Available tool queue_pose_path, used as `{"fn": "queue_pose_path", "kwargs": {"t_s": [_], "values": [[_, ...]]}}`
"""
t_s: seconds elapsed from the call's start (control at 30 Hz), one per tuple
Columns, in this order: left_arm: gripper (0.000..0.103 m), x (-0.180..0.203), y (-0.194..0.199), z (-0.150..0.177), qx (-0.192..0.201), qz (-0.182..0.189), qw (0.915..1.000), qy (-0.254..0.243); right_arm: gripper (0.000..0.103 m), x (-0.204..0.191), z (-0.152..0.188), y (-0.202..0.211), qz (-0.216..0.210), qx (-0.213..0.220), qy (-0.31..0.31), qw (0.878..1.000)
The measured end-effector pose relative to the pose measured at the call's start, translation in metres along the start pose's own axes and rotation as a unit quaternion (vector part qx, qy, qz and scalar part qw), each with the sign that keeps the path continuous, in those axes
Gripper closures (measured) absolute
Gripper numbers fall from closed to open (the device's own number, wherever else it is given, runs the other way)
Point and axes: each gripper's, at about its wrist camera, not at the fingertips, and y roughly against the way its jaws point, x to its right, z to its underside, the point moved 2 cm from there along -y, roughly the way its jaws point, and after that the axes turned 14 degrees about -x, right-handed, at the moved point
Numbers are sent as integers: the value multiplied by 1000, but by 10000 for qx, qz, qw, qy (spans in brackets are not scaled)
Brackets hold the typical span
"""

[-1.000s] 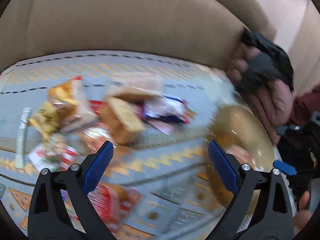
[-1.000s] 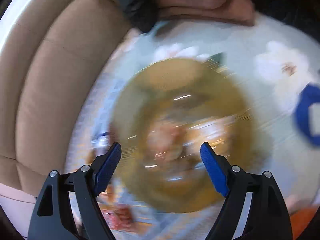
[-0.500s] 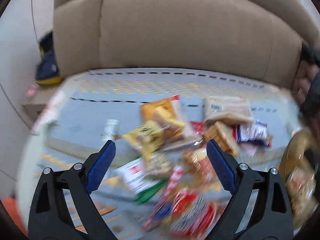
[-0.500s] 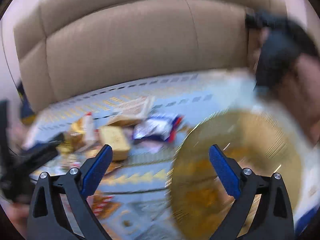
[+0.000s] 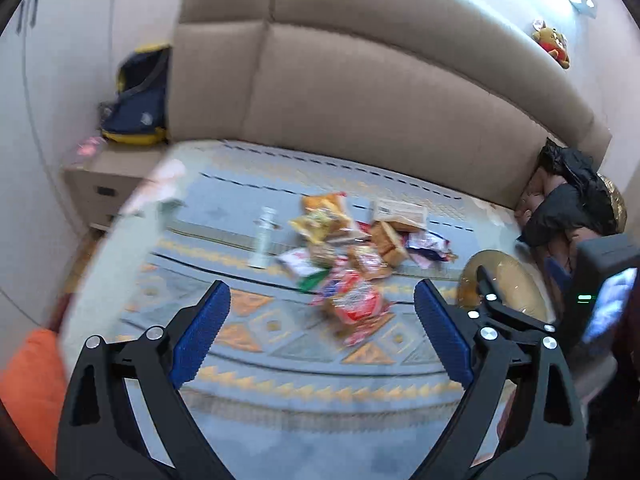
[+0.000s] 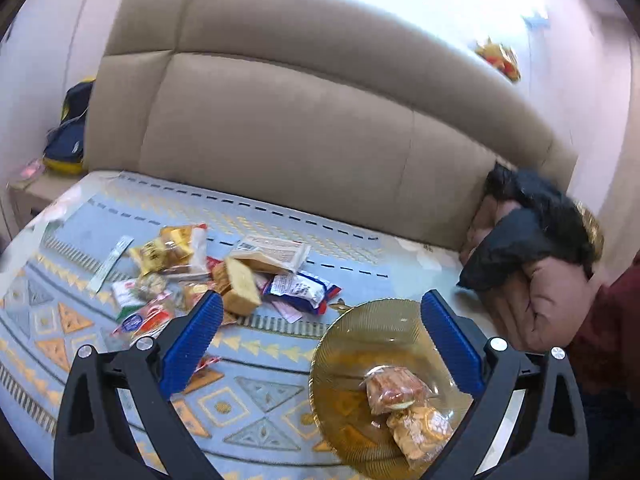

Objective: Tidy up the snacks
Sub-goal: 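Return both tools to the snack pile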

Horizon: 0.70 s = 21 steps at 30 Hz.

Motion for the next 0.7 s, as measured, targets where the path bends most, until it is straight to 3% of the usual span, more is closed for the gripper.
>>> {"fn": "queue_pose_path", "kwargs": {"t_s": [0.07, 0.13, 0.17, 0.23, 0.33, 0.5, 0.57, 0.7], "values": [[9, -16, 26, -4, -57, -407, 9991, 63, 5, -15, 0, 1, 68, -393, 21, 9992], [9, -32, 44, -2, -109, -550, 9979, 314, 5, -18, 0, -2, 132, -1035, -189, 9944], [9, -41, 55, 1, -140, -455, 9974, 535, 5, -14, 3, -1, -94, -1491, -496, 9875], [9, -53, 64, 2, -248, -204, 9961, 818, 5, 0, 9, 8, -593, -1993, -980, 9732], [9, -56, 69, 6, -364, -102, 9943, 997, 5, 7, 7, 35, -953, -1829, -1035, 9730], [7, -49, 58, -1, -411, -273, 9949, 882, 5, -11, 18, 28, -644, -1458, -497, 9860], [7, -48, 48, -10, -409, -328, 9951, 844, 5, -23, 27, 5, -427, -1589, -179, 9862], [7, -61, 9, -47, -589, -543, 9914, 1036, 5, -54, 42, -15, 555, -1554, 590, 9845]]}}
